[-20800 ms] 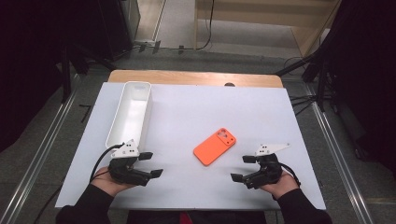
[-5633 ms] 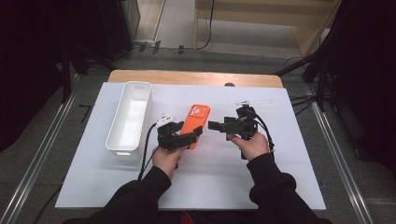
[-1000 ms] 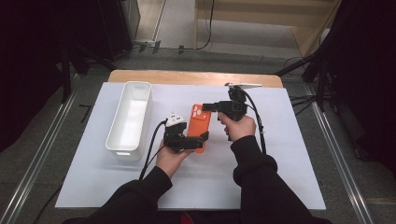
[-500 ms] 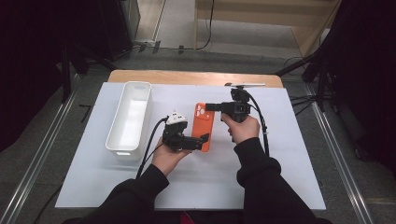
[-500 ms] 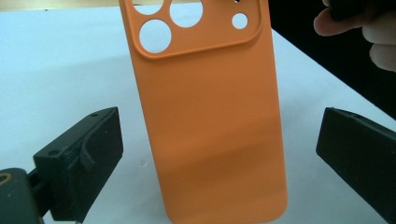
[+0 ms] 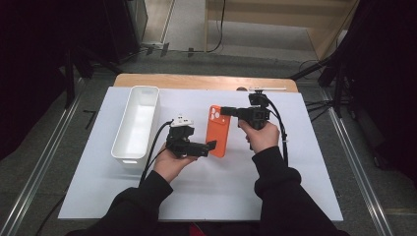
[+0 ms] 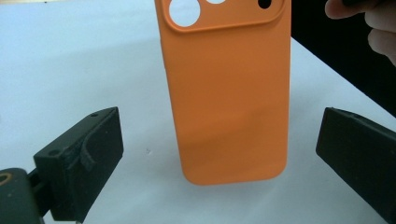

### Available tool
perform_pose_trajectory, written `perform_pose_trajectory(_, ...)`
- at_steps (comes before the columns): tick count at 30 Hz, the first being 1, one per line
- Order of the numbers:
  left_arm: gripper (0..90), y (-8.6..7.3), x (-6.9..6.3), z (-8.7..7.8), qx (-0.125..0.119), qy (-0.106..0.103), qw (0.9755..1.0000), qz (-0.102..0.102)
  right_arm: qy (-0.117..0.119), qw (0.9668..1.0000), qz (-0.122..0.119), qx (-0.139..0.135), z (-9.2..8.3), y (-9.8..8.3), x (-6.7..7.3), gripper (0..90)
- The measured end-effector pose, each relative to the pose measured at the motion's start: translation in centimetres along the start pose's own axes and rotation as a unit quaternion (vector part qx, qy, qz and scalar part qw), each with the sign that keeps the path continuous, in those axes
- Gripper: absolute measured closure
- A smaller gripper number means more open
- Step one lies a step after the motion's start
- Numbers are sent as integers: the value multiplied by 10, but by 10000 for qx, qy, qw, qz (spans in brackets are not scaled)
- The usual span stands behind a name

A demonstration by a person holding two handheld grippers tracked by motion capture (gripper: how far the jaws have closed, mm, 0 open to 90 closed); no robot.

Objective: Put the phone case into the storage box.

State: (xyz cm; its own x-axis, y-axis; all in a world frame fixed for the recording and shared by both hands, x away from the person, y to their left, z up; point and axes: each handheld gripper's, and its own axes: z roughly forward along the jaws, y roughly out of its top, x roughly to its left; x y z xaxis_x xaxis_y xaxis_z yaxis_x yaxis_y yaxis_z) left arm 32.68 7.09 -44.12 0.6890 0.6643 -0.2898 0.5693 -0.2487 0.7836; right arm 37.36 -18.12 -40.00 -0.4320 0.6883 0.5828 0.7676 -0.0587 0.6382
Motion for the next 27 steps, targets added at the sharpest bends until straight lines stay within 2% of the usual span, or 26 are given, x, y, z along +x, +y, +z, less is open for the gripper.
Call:
perform_pose_trajectory(3,11,1,1,0,80,-80,9999,-9,-35,9999,-116,-39,-3,-2,0,747)
perform_pose_trajectory(7,11,1,3,2,341,-211,9992,42,-130,9994,-278,-172,-6,-7,0,747)
perform_pose_trajectory(12,11,1,3,4,459,-303,9984,88,-157,9990,-324,-259,-9,-14,-3,746)
perform_pose_trajectory(27,11,6,11,-2,447,-352,9984,27,-409,9962,-665,-381,-16,-23,2,747)
